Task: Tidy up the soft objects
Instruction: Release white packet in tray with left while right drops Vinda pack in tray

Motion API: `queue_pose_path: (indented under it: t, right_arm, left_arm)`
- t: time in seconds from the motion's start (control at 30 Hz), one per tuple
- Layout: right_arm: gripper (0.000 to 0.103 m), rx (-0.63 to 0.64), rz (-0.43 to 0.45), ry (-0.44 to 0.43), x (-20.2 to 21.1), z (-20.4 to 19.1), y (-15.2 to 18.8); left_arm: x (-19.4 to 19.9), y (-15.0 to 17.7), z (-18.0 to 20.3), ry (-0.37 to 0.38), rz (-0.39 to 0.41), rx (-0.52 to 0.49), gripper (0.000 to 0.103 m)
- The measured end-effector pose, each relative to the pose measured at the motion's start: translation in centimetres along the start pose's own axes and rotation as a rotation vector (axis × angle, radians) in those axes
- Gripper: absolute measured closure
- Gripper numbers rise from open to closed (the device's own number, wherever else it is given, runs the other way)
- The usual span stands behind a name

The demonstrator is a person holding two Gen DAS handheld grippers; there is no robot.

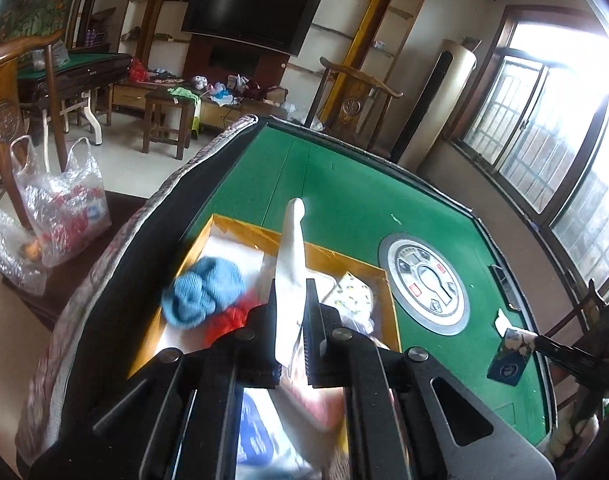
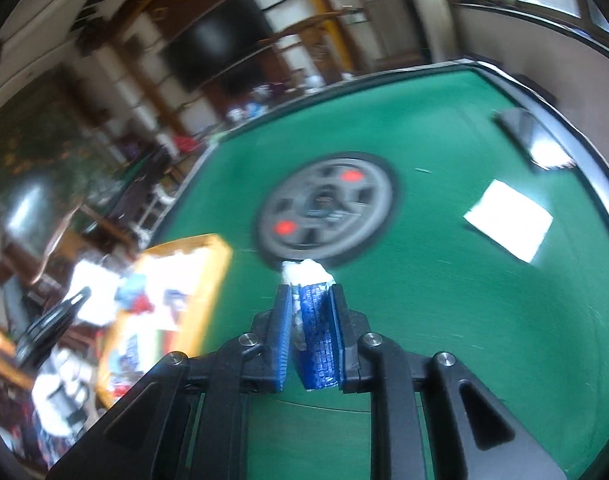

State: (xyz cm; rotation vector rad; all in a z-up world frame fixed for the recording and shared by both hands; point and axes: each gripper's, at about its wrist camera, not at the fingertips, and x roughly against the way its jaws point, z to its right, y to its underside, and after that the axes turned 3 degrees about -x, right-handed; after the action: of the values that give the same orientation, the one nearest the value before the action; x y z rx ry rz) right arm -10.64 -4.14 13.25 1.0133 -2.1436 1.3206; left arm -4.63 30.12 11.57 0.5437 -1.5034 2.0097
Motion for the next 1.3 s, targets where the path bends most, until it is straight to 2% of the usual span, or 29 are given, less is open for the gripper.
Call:
queue_pose_path:
  t: [0.2,0.33,0.37,0.43,0.47,0.5,0.57,0.8,0.9,0.97,1.07,1.17,1.3]
  right_arm:
    - [0.091,0.144,-0.051,-0.088,-3.3,-7.9,0.0]
    - [0.090,0.221,-0.066,-0.085,-5.5,-11.1,0.4]
    - [0.086,0.227,-0.064,-0.066,-6.1,-11.2,0.3]
    - [0.065,0.241,-0.078,-0.011,-7.8,-11.0,0.3]
    - [0.048,0.241,-0.085,0.003,-8.4,-10.7,0.4]
    - [0.041,0.246,-0.096,0.021,-9.3,-10.3,0.6]
    - [0.040,0.248,-0.109,0.049,-10.3,-9.6,0.8]
    - [0.040,0.252,-0.268,0.094,-16.1,-6.7,1.5]
    - [0.038,0.252,-0.313,0.090,-17.7,-6.4,2.1]
    - [0.036,0.277,-0.290,0.088,-17.7,-6.8,2.4]
    - [0.056,0.293,-0.290,0.076,-17.2,-7.2,3.1]
    - [0.056,0.306,-0.271,0.065,-15.7,-7.3,3.9]
    - [0.057,0.278,-0.203,0.033,-12.7,-7.0,3.4]
  left_arm:
    - [-4.9,-1.1,-0.7,-0.041,-0.090,0.003,0.097]
    - [-7.0,-0.7,-1.8,-0.073,-0.144,0.027,0.095]
    - [-7.2,-0.6,-1.9,-0.076,-0.153,0.028,0.093]
    - [-6.9,-0.5,-1.9,-0.052,-0.157,0.034,0.071]
    - [-6.7,-0.4,-2.0,-0.040,-0.155,0.040,0.064]
    - [-6.2,-0.5,-2.0,-0.030,-0.148,0.046,0.052]
    - [-5.2,-0.6,-1.8,-0.008,-0.130,0.053,0.049]
    - [1.8,0.5,-1.0,0.069,-0.032,0.034,0.049]
    - [5.1,1.8,-1.0,0.063,0.026,0.024,0.042]
    - [6.7,2.7,-1.1,0.041,0.057,0.023,0.041]
    - [8.6,4.0,-1.5,-0.031,0.106,0.012,0.041]
    - [9.3,4.9,-1.4,-0.138,0.128,-0.021,0.041]
    - [9.2,6.3,-1.9,-0.225,0.134,-0.034,0.041]
